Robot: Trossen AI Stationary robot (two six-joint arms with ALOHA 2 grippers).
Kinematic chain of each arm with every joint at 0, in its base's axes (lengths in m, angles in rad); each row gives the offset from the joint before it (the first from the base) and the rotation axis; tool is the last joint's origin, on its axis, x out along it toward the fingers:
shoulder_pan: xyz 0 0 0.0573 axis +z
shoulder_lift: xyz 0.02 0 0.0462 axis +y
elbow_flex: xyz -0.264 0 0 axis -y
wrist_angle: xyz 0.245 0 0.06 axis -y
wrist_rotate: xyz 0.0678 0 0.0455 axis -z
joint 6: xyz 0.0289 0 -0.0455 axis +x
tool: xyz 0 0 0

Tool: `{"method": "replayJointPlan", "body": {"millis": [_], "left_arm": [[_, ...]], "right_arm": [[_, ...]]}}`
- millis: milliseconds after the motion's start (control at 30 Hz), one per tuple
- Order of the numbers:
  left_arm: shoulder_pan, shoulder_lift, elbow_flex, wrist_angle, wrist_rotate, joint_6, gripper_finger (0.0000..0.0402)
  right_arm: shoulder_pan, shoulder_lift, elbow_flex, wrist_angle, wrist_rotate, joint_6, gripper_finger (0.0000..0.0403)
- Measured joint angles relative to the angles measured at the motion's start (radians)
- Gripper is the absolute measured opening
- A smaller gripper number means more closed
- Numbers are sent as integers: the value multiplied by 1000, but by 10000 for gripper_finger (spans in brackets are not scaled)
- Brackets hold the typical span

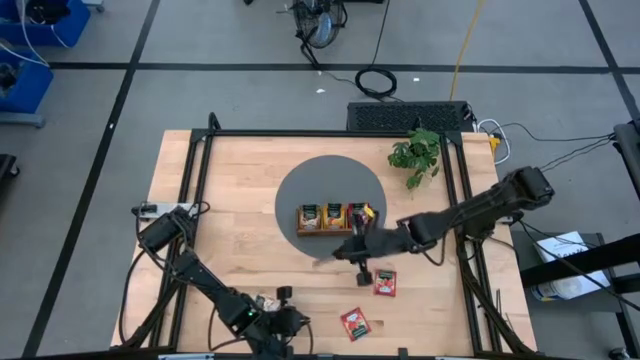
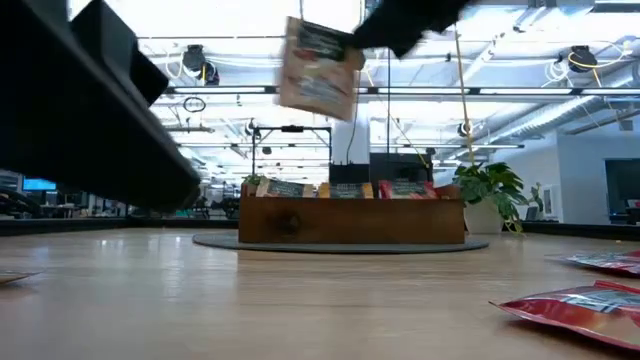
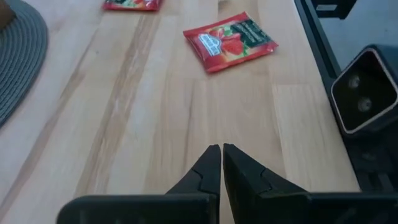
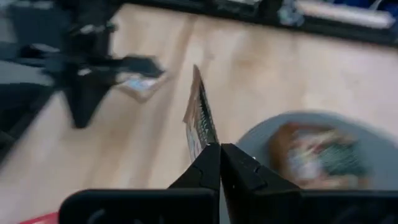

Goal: Pick & Place Tea
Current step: Put the cinnamon tea sachet into the left compartment of the wooden organizer

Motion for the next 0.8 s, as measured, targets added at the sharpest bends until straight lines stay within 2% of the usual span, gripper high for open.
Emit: {"method": "replayJointPlan", "body": {"millis": [133,333,500,800], "left_arm": [[0,0,0,-23,0,-9,26],[-18,0,0,-57,-22,-13,26],[-41,-1,1,-87,-85,-11,26],[-47,-1,-4,-99,-111,-16,26]], "right_arm": [[-78,19,77,-59,-1,-122,0],[-203,46,42,43,-10,-192,0],[-292,108,5,146,-153,-197,0],[-346,202,3,153,-163,-224,0]]}}
